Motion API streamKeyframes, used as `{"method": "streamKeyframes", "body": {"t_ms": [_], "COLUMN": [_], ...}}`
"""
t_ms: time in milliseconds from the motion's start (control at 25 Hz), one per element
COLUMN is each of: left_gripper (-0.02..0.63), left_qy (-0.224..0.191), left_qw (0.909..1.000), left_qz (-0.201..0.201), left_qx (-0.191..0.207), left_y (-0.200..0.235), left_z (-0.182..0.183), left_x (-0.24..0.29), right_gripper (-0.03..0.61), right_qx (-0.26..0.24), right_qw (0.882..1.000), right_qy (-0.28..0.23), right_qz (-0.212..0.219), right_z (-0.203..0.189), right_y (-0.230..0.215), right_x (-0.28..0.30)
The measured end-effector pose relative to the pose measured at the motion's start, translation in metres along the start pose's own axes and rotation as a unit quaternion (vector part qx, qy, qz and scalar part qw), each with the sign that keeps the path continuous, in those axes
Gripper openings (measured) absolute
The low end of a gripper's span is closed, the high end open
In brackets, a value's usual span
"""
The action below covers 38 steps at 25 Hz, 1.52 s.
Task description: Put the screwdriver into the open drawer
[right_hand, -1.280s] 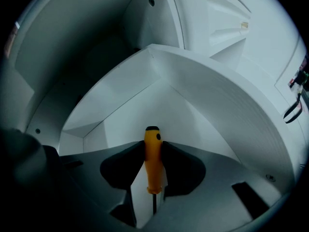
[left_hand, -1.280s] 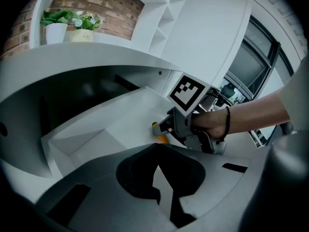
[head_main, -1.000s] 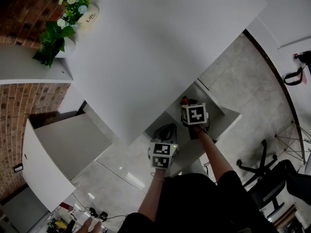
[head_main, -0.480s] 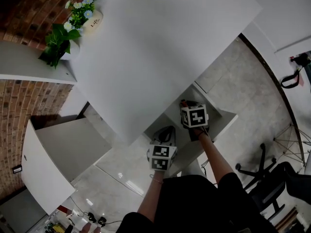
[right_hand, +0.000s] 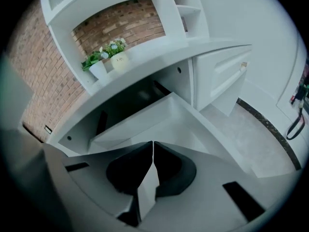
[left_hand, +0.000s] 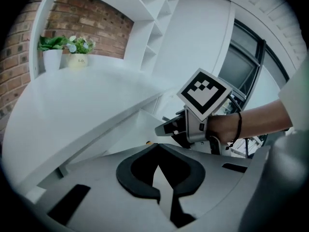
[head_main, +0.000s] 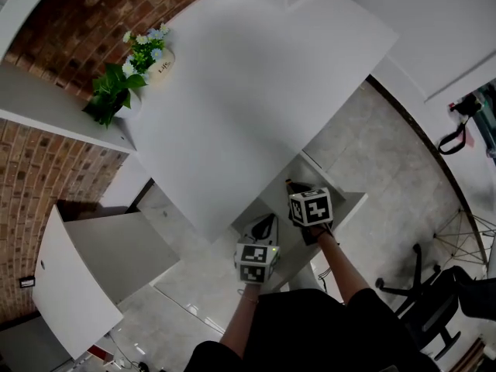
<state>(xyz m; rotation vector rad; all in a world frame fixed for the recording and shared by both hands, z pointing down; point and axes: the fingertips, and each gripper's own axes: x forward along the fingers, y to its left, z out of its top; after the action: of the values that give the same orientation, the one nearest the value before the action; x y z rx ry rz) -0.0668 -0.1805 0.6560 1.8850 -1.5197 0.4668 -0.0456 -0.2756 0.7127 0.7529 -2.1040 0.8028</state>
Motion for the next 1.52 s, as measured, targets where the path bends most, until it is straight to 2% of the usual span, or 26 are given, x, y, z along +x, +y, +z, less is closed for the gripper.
{"method": "streamKeyframes", "body": {"t_ms": [280,640,800,1000,1280,1520], "left_gripper": [0.008,0.009,0.008,0.009,0.008,0.008], "left_qy": [-0.054,-0.130,-0.135,-0.181,-0.241,-0.269], "left_qw": [0.9985,0.9908,0.9890,0.9821,0.9676,0.9588], "left_qz": [-0.008,-0.023,-0.008,-0.014,0.004,0.021], "left_qx": [0.009,0.029,0.061,0.051,0.075,0.089], "left_y": [-0.006,-0.014,-0.014,-0.017,-0.019,-0.020], "left_z": [0.036,0.083,0.100,0.118,0.152,0.169], "left_x": [-0.037,-0.085,-0.111,-0.131,-0.171,-0.198], "right_gripper": [0.017,0.015,0.015,0.015,0.015,0.015], "right_qx": [0.011,-0.036,-0.054,-0.064,-0.079,-0.089], "right_qw": [0.993,0.977,0.967,0.953,0.928,0.913], "right_qy": [-0.094,-0.178,-0.220,-0.275,-0.350,-0.386], "right_qz": [0.064,0.108,0.116,0.113,0.104,0.095], "right_z": [0.027,0.059,0.075,0.094,0.117,0.127], "right_y": [0.032,0.071,0.083,0.086,0.091,0.088], "right_x": [-0.067,-0.136,-0.171,-0.212,-0.275,-0.307]}}
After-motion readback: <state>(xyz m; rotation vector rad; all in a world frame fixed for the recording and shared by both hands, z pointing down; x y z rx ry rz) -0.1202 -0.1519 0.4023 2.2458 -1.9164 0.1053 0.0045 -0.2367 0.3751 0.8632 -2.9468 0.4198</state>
